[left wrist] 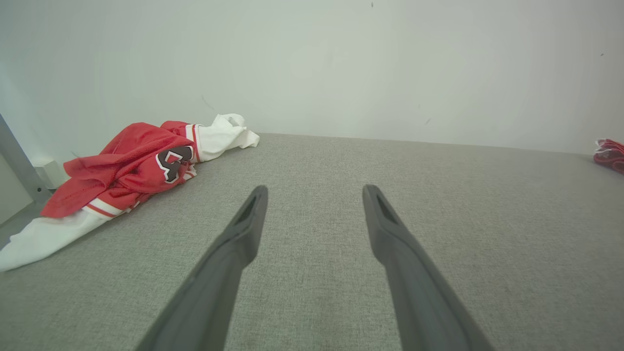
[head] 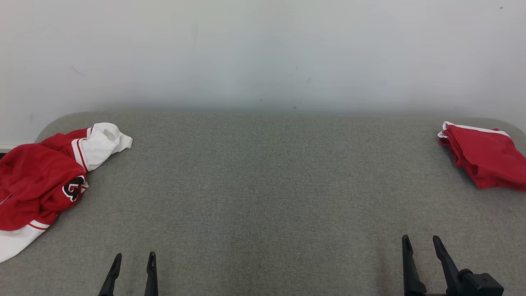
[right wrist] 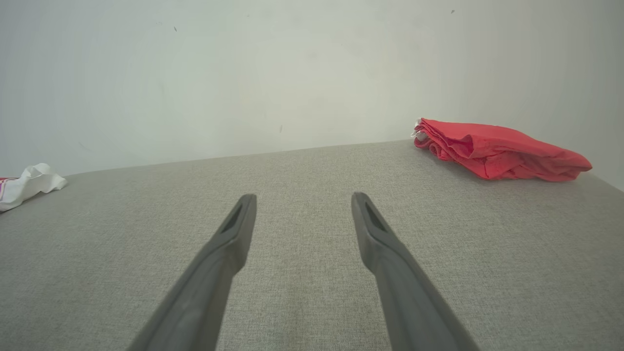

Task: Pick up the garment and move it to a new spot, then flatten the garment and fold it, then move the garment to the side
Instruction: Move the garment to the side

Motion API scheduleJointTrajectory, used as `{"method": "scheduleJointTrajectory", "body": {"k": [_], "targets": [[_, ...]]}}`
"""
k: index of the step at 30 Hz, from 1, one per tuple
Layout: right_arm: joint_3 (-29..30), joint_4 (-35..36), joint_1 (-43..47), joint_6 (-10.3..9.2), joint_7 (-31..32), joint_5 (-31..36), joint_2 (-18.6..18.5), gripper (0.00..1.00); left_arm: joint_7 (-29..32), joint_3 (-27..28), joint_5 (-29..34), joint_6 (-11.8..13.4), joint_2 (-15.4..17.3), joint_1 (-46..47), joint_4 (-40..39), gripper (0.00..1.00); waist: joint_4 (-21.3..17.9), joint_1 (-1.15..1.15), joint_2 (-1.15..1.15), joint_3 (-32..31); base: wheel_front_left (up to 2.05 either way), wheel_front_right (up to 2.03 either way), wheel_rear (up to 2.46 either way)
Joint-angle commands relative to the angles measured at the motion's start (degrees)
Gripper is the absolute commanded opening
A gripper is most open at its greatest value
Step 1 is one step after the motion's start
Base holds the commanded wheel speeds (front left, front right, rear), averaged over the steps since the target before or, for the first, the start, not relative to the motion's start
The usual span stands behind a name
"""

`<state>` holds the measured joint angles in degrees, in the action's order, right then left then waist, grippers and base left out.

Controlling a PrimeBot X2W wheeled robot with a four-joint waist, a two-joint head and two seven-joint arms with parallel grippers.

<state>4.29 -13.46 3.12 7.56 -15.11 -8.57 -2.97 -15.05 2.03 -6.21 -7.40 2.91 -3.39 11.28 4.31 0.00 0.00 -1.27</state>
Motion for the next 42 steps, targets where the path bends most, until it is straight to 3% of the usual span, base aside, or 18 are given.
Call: {"method": "scheduleJointTrajectory", "body": {"k": [1, 13, 42], "targets": [[0.02, -0.02, -0.18, -0.11, -0.01, -0.32, 0.15, 1.00, -0.19, 0.16, 0.10, -0.01, -0.04, -0.01, 0.12, 1.00, 0.05, 0.00, 0.00, -0.07, 0.00, 0.00, 0.00], [0.11, -0.27, 0.86, -0.11, -0.01, -0.82, 0.14, 1.00, -0.19, -0.09, 0.04, -0.04, -0.04, 0.15, 0.23, 1.00, 2.64, 0.00, 0.00, -0.67, 0.00, 0.00, 0.00], [-1.68, -1.30, 1.53, -0.11, -0.01, -3.21, 0.13, 1.00, -0.19, 3.00, 1.86, -0.04, 0.09, -0.14, 2.07, 1.00, 22.32, 0.00, 0.00, 0.39, 0.00, 0.00, 0.00]]}}
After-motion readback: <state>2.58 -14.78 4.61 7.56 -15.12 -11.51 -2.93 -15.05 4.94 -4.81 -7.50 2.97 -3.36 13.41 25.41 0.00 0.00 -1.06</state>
